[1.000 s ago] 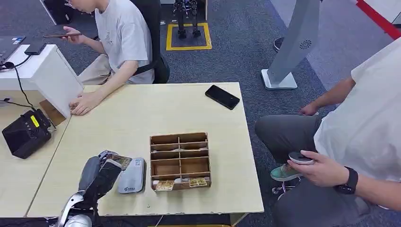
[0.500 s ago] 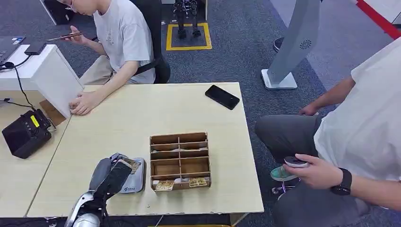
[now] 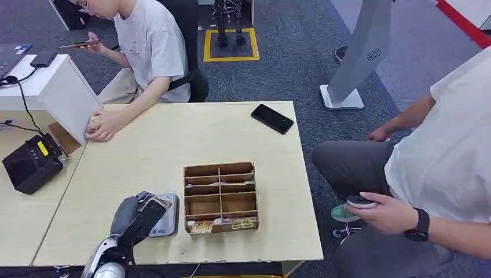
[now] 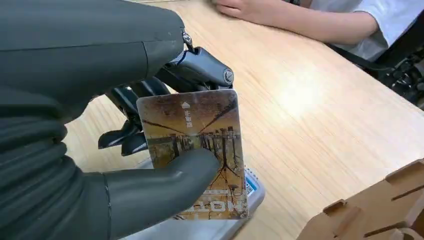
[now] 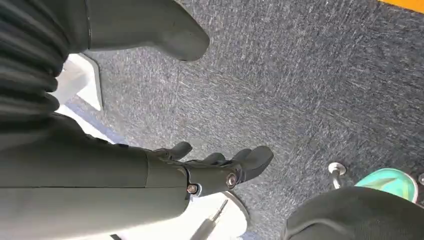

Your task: Pass the card to the sensor for recognition and then transmit it.

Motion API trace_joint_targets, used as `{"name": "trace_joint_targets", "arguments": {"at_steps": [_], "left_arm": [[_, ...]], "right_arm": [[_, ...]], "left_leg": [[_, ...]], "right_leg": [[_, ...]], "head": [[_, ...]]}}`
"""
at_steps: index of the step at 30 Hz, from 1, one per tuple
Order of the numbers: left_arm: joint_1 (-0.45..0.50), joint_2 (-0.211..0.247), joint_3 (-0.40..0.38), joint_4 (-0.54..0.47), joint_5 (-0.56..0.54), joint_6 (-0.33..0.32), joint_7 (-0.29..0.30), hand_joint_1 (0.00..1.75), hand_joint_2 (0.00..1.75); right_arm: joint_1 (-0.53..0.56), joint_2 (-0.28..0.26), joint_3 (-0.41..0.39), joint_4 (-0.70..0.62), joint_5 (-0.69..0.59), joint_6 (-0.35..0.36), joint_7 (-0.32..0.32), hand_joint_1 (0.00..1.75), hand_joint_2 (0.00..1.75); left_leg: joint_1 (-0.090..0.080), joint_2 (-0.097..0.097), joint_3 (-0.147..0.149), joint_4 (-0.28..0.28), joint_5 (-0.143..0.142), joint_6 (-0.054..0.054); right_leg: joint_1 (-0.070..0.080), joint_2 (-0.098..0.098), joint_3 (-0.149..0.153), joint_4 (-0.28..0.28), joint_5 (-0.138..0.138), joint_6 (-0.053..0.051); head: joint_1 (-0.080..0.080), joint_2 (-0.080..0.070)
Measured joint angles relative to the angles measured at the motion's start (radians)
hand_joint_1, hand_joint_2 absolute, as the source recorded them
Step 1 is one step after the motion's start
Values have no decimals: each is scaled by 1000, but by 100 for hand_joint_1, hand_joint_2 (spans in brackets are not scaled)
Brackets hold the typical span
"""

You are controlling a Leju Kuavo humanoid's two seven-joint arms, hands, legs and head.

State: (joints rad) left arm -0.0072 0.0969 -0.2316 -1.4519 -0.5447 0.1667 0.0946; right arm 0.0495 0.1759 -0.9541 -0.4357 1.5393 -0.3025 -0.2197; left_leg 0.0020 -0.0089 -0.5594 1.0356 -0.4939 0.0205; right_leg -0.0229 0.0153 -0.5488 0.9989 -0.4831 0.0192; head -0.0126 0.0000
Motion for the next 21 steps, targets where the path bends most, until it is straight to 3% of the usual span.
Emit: {"name": "trace_joint_targets", "arguments": {"at_steps": [21], "left_arm": [[3,-1,0,29,-124,40,34,175,175]], "right_arm": [[-16,-16,12,51,0,-22,-7,0,175]], "left_leg": [[0,0,0,0,0,0]], "right_leg": [[0,0,0,0,0,0]], "head": [[0,0]]}}
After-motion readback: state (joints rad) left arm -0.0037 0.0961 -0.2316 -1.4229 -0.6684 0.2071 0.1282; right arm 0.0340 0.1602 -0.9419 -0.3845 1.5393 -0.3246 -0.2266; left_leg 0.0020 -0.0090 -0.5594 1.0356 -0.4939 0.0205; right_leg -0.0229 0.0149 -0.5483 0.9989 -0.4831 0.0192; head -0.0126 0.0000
